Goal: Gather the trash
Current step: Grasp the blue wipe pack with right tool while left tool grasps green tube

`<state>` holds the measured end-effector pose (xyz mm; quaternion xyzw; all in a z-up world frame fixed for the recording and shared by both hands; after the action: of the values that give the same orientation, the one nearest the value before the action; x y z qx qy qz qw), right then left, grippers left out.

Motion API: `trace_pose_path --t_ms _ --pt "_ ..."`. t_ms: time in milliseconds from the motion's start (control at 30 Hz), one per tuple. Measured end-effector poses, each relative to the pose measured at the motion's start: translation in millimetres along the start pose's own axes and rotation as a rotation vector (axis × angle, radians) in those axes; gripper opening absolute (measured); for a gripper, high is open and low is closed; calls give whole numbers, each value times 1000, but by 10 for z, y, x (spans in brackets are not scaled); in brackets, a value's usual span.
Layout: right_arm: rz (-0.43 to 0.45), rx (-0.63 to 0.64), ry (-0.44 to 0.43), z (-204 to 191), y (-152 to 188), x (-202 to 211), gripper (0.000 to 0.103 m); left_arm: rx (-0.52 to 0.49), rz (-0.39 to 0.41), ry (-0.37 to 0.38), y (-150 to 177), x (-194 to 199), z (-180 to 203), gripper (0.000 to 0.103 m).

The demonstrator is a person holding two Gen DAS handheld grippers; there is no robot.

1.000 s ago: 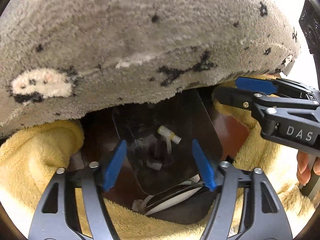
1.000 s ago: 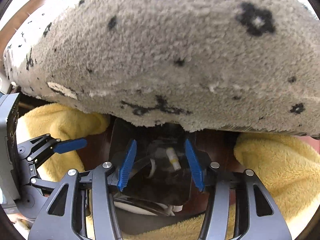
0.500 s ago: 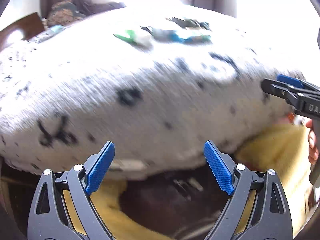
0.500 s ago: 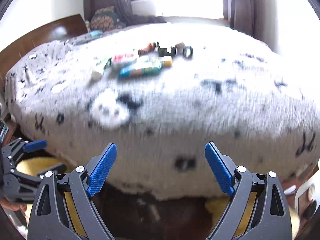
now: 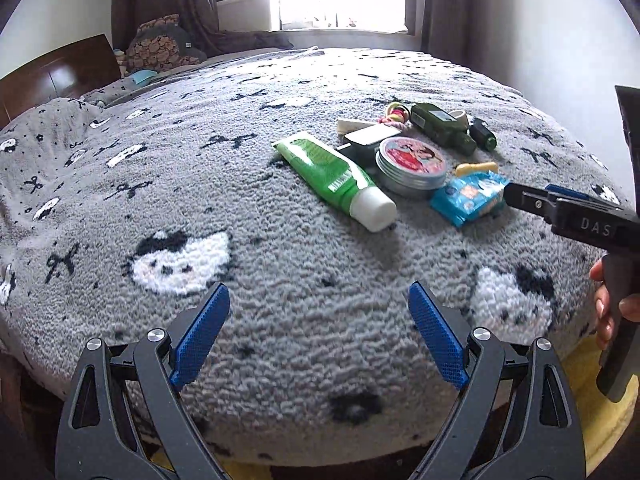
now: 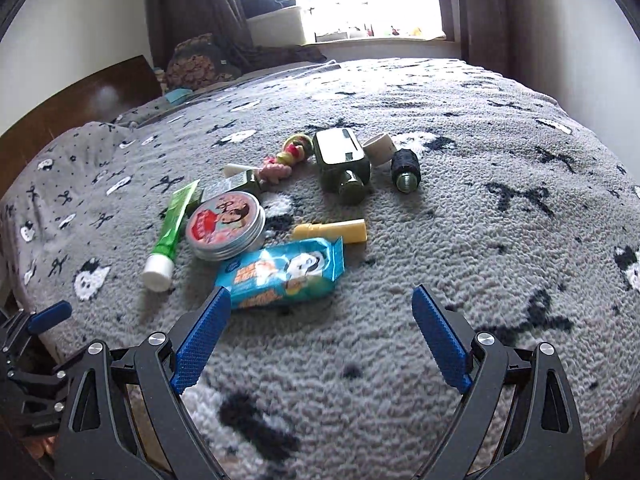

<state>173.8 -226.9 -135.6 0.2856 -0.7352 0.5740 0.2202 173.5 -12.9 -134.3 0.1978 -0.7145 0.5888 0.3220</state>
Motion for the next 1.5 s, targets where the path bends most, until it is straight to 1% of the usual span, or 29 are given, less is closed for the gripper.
trace_pose_path --t_ms 133,200,233,267,300,333,367,400,433,467,500,533,600,700,833,867,933,967,1000,1100,1167,1267,1500 --pt "-57 -44 -20 49 -44 -289 86 12 5 1 -182 -112 38 86" --pt "-72 -59 -34 40 -38 -390 85 18 8 6 -258 -166 75 86" --pt "-74 -61 -38 26 -40 -421 84 18 9 8 -297 -192 101 86" --pt "-75 -57 -44 -3 -43 -442 79 14 9 8 -331 -224 132 86" --pt "-76 -50 -49 -37 -43 -459 76 9 8 9 -361 -264 161 86" --pt "-76 -42 -60 -77 -44 -471 64 5 3 8 -388 -308 189 86" --pt "-83 -34 -85 -132 -39 -495 55 3 -3 5 -409 -360 212 86" --pt "-87 -29 -84 -158 -35 -508 55 4 -11 2 -430 -416 229 86" --pt "-80 -14 -70 -171 -41 -507 51 6 -19 -2 -445 -474 242 86" --pt "-75 1 -64 -177 -45 -505 34 10 -29 -3 -458 -530 252 86" --pt "-66 3 -55 -152 -60 -494 29 15 -41 -4 -468 -590 260 86" --pt "-54 -6 -64 -118 -77 -463 23 20 -51 -7 -477 -643 264 86" --pt "-41 -24 -79 -36 -104 -387 22 33 -75 -11 -491 -745 273 86" --pt "-23 -2 -64 33 -117 -280 22 58 -103 -26 -524 -880 275 86" --pt "1 34 -58 29 -124 -121 21 88 -131 -33 -552 -1042 256 85" --pt "6 45 -54 23 -122 -83 21 96 -134 -31 -552 -1069 245 84" --pt "15 59 -47 18 -119 -21 21 99 -135 -27 -553 -1071 236 77" --pt "18 63 -44 18 -114 9 21 90 -134 -23 -550 -1045 245 68" --pt "20 66 -42 18 -105 32 21 76 -131 -21 -544 -1010 258 56" --pt "21 68 -43 19 -49 96 21 56 -128 -10 -508 -901 263 37" --pt "21 76 -45 -2 5 150 21 50 -125 4 -460 -817 247 33" --pt "30 102 -37 -45 86 262 21 27 -108 17 -336 -650 256 31" --pt "71 170 -10 -128 286 627 21 8 -2 48 2 -5 305 30"
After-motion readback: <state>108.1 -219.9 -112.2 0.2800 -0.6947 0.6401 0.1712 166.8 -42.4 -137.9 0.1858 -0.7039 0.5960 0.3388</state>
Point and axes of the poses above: each gripper's, at about its wrist camera, not at the fingertips, and x roughly against the way its jaws point, z to its right, y to its underside, the point moved 7 cm from there along -x, roughly the way its jaws point, and after that the axes turned 5 degrees about -y, right-handed, at the moved point
